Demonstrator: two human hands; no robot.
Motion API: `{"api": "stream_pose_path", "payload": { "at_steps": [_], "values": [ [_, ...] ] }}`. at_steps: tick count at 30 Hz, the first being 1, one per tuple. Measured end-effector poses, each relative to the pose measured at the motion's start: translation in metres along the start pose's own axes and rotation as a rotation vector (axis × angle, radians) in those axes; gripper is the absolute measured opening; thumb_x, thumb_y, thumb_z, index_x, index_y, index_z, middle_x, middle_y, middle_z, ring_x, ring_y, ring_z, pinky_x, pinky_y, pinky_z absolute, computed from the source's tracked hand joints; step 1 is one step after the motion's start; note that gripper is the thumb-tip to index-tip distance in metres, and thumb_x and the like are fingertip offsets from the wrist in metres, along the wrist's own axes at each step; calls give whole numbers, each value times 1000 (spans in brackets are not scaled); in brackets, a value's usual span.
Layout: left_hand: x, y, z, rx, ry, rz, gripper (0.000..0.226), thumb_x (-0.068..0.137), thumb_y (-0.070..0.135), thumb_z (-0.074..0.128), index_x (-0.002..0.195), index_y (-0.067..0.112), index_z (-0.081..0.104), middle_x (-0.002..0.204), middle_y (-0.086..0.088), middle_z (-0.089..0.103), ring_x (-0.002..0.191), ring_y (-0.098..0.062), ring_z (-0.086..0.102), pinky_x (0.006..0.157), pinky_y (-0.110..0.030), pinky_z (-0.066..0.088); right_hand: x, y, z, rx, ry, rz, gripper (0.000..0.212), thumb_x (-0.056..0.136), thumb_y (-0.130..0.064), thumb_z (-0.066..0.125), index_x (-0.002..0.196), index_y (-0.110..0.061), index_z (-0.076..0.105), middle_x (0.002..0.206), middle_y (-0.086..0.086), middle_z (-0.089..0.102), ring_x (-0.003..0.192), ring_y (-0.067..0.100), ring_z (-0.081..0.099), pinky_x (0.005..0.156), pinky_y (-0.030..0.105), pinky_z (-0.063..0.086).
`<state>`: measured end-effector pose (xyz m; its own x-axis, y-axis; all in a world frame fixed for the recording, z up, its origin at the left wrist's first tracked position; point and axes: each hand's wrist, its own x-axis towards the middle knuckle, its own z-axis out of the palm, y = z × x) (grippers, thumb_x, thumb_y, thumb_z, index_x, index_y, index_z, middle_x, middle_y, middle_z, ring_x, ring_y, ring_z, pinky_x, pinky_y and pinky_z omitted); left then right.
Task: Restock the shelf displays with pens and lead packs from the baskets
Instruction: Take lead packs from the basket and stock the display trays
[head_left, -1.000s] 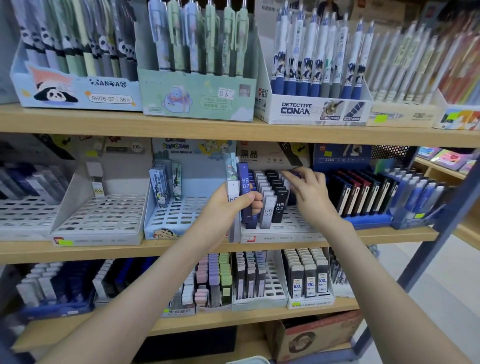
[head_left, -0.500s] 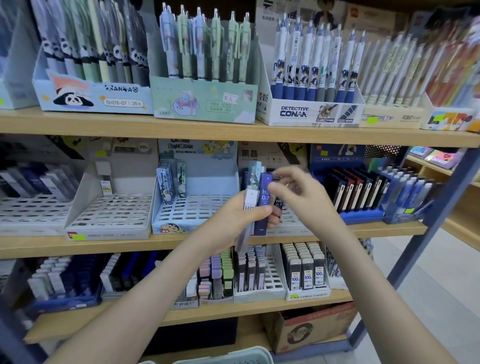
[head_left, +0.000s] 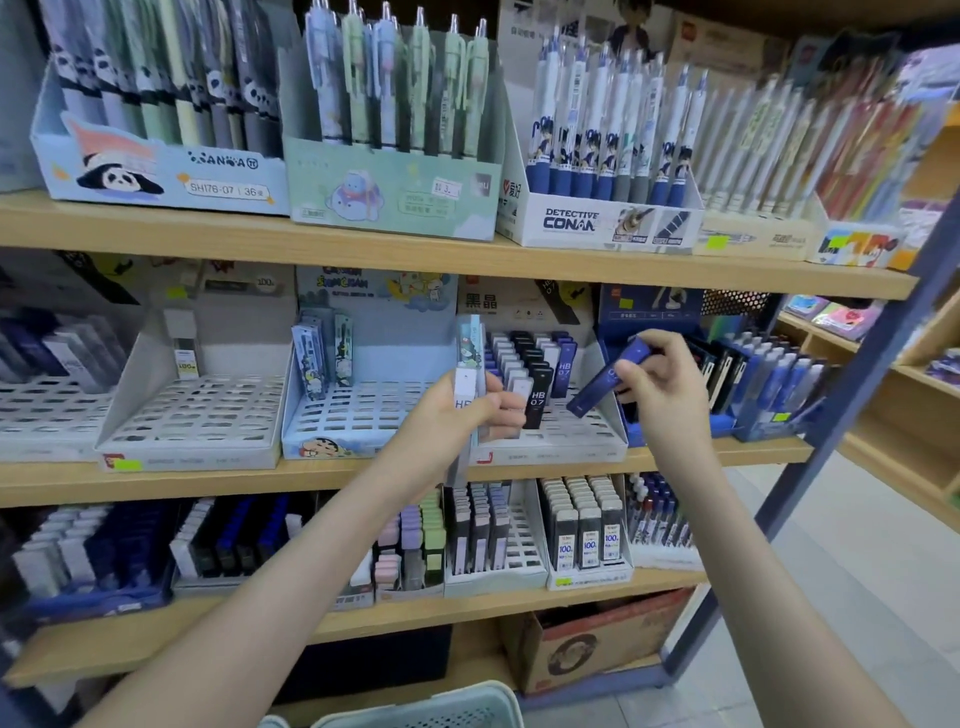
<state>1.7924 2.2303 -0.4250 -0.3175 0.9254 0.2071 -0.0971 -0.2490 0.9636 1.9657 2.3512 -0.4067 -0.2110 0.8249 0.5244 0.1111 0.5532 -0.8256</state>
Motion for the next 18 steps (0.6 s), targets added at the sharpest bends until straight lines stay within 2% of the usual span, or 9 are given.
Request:
{"api": "stream_pose_path", "payload": {
  "at_steps": [3,6,10,14,18],
  "values": [
    [3,-3,4,-44,31,23,9,97,-1,48,98,6,53,93,-12,70,78,-15,71,72,-27,58,14,12,5,-77,-43,5,22,94,-6,55,105,-24,51,87,14,62,82,27,64,60,16,48],
    [7,-5,4,-60,41,51,11,98,-1,47,97,8,53,87,-7,71,77,-14,71,76,-29,59,27,18,13,-153,-84,-23,20,96,-7,52,108,-22,51,86,11,62,80,24,66,59,16,47],
    [11,-5,-1,-105,50,65,14,97,-4,46,95,8,54,81,-6,72,76,-16,70,81,-32,58,38,30,21,-196,-162,-12,20,99,-8,43,110,-20,53,85,1,59,77,11,63,60,9,45],
    [13,-5,-7,-124,43,62,14,97,-4,46,95,7,53,79,-5,72,74,-16,70,75,-29,59,46,40,26,-254,-227,-34,24,99,-9,42,110,-26,55,82,-5,58,79,11,62,70,21,46],
    [16,-7,-9,-90,28,53,12,97,-3,47,96,7,54,80,-5,72,76,-17,69,77,-30,58,52,42,26,-309,-279,-48,25,99,-8,44,115,-22,57,82,-7,59,78,8,63,66,11,45]
  ]
}}
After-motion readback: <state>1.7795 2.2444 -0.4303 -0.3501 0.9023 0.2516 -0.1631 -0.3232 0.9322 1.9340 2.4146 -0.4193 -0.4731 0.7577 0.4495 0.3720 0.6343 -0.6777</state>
